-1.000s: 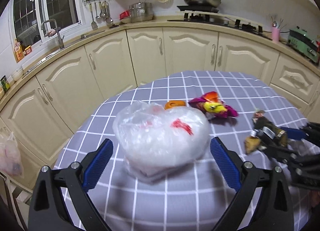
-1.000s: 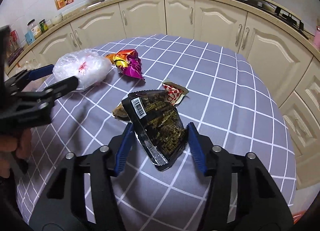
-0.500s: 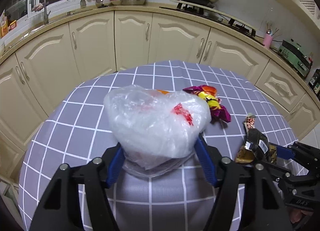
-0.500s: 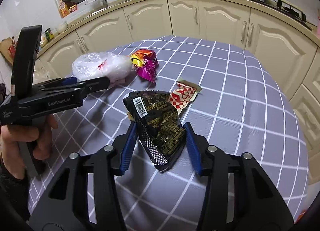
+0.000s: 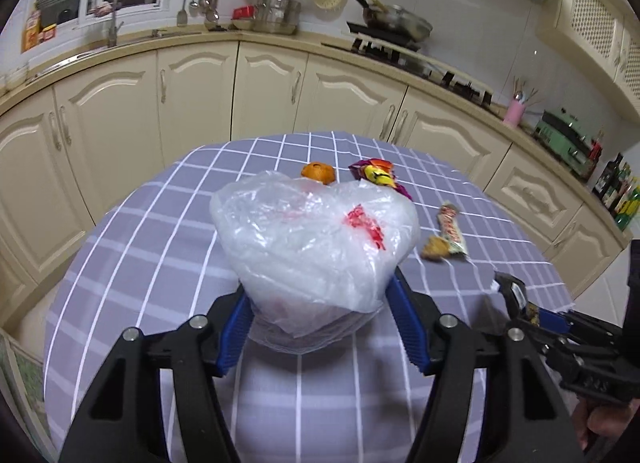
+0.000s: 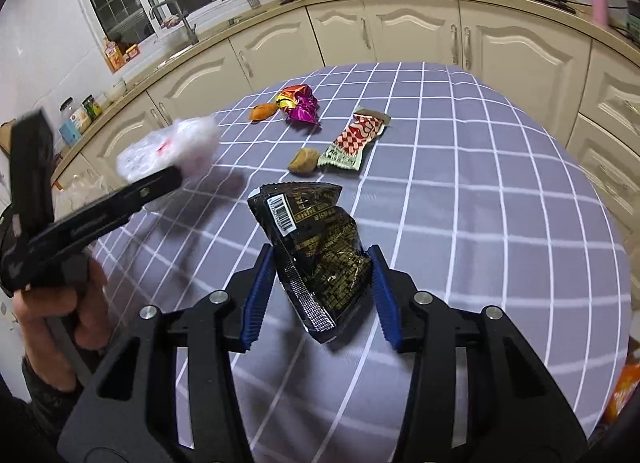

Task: Collect trash
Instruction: 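Carry both bags over the blue bin and open both tools to drop them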

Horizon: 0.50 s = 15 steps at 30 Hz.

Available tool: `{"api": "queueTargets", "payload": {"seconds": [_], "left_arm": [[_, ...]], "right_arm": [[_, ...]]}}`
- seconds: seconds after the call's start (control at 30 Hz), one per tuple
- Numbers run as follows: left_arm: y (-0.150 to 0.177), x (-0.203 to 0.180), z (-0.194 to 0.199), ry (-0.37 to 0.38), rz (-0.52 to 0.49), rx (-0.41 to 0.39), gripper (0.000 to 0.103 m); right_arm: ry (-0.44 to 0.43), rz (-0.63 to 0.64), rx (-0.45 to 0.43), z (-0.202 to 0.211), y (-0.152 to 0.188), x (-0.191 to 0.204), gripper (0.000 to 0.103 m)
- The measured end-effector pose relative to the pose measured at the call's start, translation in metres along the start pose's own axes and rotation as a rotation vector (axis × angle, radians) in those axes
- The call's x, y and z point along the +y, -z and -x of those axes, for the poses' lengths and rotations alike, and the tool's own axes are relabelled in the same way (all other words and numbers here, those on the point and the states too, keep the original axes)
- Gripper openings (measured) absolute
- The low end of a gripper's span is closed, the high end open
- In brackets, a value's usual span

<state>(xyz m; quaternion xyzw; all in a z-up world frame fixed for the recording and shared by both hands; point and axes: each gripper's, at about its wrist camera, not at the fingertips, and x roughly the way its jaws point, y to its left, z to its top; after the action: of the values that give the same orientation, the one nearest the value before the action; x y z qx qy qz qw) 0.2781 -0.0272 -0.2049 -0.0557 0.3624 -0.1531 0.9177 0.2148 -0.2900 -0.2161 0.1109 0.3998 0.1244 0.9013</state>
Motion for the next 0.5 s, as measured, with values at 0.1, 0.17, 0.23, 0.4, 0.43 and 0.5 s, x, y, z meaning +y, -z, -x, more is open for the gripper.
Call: {"api": "queueTargets", "payload": {"seconds": [0.1, 0.17, 0.23, 0.4, 0.43, 0.5], "left_arm": [[0.014, -0.003, 0.024, 0.017, 0.018, -0.022, 0.062], [0.022, -0.008, 0.041, 0.024, 0.029, -0.043, 0.062], [0.029, -0.014, 0.059, 0.041, 0.040, -0.063, 0.062], [0.041, -0.040, 0.091, 0.069, 0.030, -0.108, 0.062], [0.043, -0.048, 0.096, 0.076, 0.023, -0.114, 0.062], [0.045, -0.061, 0.105, 0.086, 0.009, -0.124, 0.062]], "right_arm": [[-0.007, -0.007, -0.023, 0.017, 0.009, 0.003, 0.046], [-0.010, -0.008, -0.038, 0.029, 0.012, 0.003, 0.046], [-0.011, -0.006, -0.057, 0.044, 0.015, 0.004, 0.046], [-0.005, 0.000, -0.116, 0.086, 0.023, 0.001, 0.046], [-0.004, -0.004, -0.132, 0.097, 0.024, -0.002, 0.046], [0.013, -0.004, -0.159, 0.115, 0.027, -0.006, 0.046]]}}
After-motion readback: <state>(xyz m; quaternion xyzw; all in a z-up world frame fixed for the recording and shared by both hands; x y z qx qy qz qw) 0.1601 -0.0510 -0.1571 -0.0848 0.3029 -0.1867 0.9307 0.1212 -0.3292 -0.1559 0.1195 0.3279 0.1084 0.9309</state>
